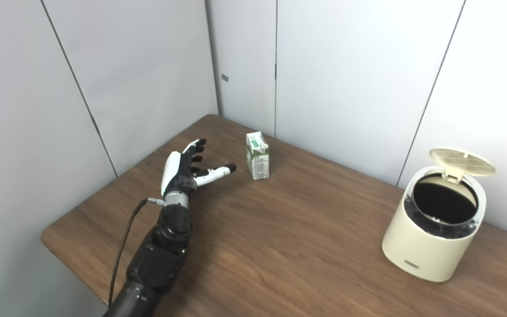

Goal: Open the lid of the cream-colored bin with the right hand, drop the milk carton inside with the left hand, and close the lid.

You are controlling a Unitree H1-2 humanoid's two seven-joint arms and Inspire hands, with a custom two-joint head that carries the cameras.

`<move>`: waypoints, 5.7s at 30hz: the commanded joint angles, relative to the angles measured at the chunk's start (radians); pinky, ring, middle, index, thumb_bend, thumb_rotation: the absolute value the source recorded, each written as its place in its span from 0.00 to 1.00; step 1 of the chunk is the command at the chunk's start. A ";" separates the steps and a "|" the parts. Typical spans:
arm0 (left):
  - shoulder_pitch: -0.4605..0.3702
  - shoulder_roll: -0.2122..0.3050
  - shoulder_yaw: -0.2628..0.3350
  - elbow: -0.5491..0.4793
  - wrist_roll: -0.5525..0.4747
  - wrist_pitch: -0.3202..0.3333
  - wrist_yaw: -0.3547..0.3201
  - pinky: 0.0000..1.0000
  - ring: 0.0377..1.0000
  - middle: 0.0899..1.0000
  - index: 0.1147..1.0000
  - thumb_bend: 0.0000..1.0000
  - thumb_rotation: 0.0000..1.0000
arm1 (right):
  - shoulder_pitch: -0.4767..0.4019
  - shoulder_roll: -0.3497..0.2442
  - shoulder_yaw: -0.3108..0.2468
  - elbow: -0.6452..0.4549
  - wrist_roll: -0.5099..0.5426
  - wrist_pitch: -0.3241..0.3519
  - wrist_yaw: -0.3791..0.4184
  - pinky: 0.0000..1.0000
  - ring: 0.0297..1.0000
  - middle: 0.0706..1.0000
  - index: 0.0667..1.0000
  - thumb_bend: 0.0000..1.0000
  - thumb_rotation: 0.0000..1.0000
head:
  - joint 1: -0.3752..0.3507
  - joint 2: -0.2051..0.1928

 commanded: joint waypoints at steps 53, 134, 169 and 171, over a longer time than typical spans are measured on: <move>-0.218 0.043 -0.031 0.288 -0.235 -0.167 -0.087 0.71 0.77 0.77 0.82 1.00 0.22 | 0.154 0.046 0.029 -0.207 -0.039 0.109 0.012 0.36 0.51 0.54 0.45 0.50 0.18 | -0.163 0.017; -0.282 0.047 -0.119 0.431 -0.186 -0.325 0.075 0.74 0.85 0.90 0.97 1.00 0.34 | 0.201 0.060 0.027 -0.301 -0.062 0.190 0.011 0.37 0.53 0.57 0.45 0.50 0.18 | -0.217 0.024; -0.336 0.119 -0.200 0.545 -0.276 -0.271 -0.235 0.86 0.87 0.87 0.89 1.00 0.29 | 0.273 0.045 0.010 -0.395 -0.069 0.251 0.013 0.37 0.52 0.56 0.45 0.50 0.18 | -0.287 0.040; -0.341 0.116 -0.200 0.553 -0.279 -0.276 -0.241 0.86 0.87 0.86 0.87 1.00 0.29 | 0.277 0.046 0.011 -0.403 -0.074 0.258 0.011 0.37 0.52 0.56 0.45 0.50 0.18 | -0.290 0.041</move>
